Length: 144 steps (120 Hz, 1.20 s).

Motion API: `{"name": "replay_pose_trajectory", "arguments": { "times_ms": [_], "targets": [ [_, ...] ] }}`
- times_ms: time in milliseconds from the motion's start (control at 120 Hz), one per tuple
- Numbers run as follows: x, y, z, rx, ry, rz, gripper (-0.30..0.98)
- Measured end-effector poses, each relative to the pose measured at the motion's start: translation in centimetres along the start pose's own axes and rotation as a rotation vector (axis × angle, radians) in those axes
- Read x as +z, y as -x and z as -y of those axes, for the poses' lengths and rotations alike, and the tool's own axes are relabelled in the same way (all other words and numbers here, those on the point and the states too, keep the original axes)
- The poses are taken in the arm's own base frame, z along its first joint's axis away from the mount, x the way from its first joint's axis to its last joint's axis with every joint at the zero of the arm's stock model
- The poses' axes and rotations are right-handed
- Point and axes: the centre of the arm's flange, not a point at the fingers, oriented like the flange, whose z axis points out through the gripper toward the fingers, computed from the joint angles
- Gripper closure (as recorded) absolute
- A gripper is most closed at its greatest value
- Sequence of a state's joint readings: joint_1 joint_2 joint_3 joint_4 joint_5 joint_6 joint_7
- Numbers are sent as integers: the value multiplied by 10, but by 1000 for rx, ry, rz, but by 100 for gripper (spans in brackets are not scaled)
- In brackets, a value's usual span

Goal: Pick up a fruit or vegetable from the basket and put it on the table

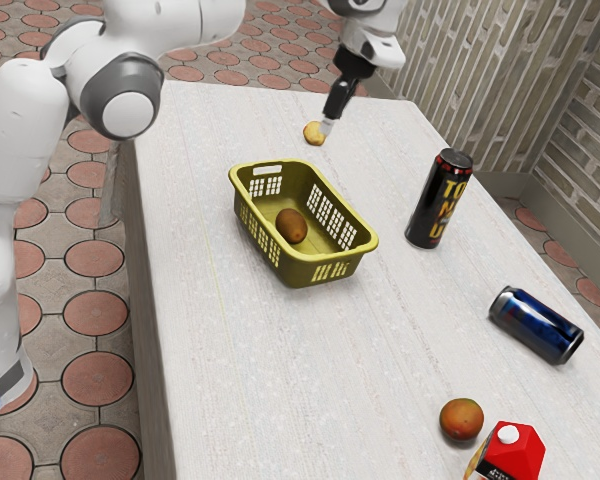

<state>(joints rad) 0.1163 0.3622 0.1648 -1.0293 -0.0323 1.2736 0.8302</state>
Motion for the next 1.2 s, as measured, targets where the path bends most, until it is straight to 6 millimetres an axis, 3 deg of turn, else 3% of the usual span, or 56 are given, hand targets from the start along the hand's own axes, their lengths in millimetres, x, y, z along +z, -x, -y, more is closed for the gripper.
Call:
{"name": "replay_pose_trajectory", "arguments": {
  "times_ms": [217, 317, 408, 450, 508, 625, 1008, 1200],
  "targets": [
    [-5, 1, -5, -153, 3, -6, 0],
    [-8, -23, -33, -12, 9, -16, 0],
    [-7, -33, -42, 99, 0, -22, 0],
    [3, -34, -52, 153, 6, -6, 0],
    [24, -12, -73, 216, 23, 11, 0],
    [55, 7, -81, 316, -5, 16, 0],
    [108, -23, -122, 654, -81, -12, 0],
    [116, -27, -119, 728, -100, -18, 0]
  ]
}}
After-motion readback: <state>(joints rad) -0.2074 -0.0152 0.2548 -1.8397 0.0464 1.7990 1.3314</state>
